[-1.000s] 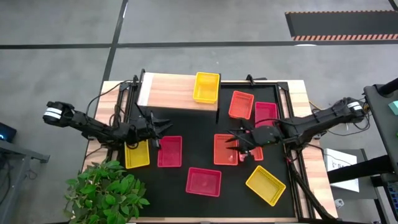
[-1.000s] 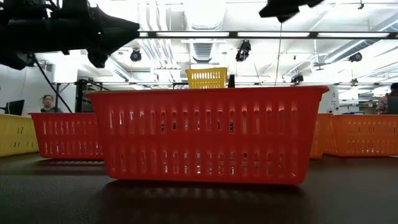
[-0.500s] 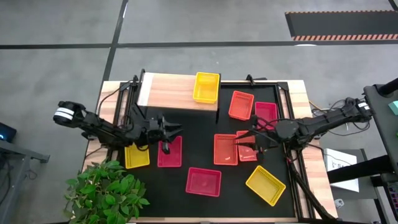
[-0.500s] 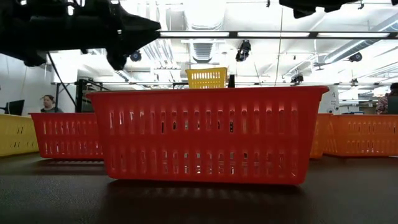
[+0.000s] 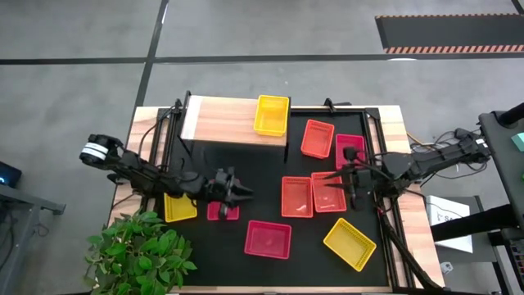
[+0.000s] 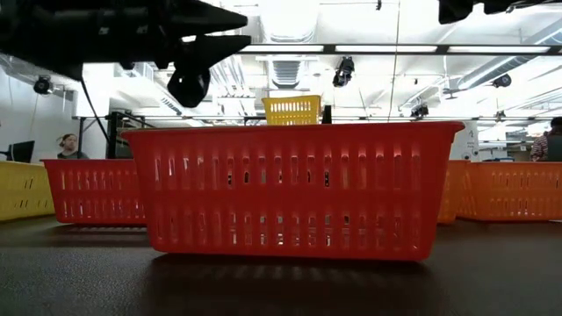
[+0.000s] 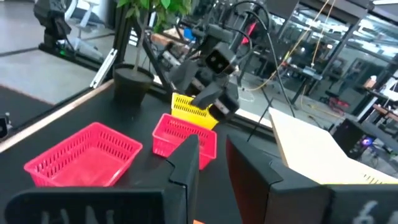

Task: Stack baskets on shelf by color
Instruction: Put the left red bin on the shelf

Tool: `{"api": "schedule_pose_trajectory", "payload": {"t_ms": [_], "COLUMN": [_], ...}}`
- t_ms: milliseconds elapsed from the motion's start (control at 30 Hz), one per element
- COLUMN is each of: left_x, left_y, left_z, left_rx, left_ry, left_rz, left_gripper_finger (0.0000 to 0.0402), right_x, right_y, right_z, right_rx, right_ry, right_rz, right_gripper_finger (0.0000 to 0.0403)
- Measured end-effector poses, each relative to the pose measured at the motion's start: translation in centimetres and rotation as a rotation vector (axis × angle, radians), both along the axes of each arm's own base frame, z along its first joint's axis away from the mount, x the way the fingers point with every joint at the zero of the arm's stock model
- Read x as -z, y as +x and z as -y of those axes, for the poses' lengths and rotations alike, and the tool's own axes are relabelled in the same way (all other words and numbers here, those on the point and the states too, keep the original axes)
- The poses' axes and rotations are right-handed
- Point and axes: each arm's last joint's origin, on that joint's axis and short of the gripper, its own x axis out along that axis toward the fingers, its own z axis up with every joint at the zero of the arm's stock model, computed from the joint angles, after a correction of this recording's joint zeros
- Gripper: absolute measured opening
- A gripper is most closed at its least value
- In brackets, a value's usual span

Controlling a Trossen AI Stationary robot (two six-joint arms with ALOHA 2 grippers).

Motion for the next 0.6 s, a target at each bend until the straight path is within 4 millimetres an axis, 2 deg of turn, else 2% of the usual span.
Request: {"api": "schedule_pose_trajectory", "payload": {"t_ms": [133, 267, 367, 467, 600], "left_x": [-0.8, -1.3, -2.5, -3.8, -4.4], "left_y": [1.2, 1.7, 1.2, 0.6, 0.1], "left_z": [1.1, 2.0, 2.7, 3.1, 3.4], "left_rx": [0.026, 0.047, 0.070, 0.083, 0.120], "left_ry": [0.009, 0.074, 0.146, 0.194, 0.213], "left_rz": [-0.189, -0.529, -0.761, -0.896, -0.958], "left_gripper_finger": [0.0092, 0.0092, 0.0092, 0.0092, 0.0092], "right_x": [0.0, 0.0, 0.0, 0.0, 0.0], "right_y": [-0.1, -0.1, -0.1, -0.1, -0.1], "right_z": [0.0, 0.0, 0.0, 0.0, 0.0], "right_rx": [0.000, -0.001, -0.002, -0.003, -0.003], "right_ry": [0.000, -0.015, -0.025, -0.027, -0.027], "right_rz": [0.004, 0.003, 0.005, 0.006, 0.006], "right_gripper_finger": [0.0072, 0.0073, 0.0074, 0.0075, 0.0071]}}
